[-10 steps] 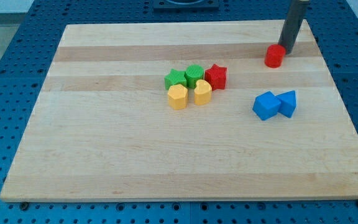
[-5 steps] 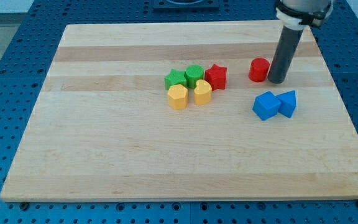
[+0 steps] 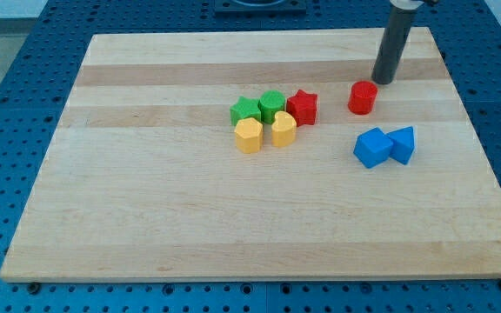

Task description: Slide the red circle closer to the blue cube

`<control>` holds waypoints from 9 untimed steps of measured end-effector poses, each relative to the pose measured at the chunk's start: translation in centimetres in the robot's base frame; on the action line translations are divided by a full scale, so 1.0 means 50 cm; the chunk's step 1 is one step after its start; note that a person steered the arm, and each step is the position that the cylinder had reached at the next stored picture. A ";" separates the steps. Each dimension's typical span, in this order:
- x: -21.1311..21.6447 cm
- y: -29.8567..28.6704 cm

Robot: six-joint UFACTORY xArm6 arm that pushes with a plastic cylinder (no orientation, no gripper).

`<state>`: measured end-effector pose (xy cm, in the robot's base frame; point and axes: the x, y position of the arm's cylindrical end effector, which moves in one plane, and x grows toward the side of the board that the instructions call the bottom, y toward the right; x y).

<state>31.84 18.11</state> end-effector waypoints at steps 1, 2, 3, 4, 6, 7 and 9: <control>0.005 -0.018; 0.019 -0.023; 0.037 -0.023; 0.044 -0.023; 0.068 -0.023; 0.084 -0.023; 0.105 -0.025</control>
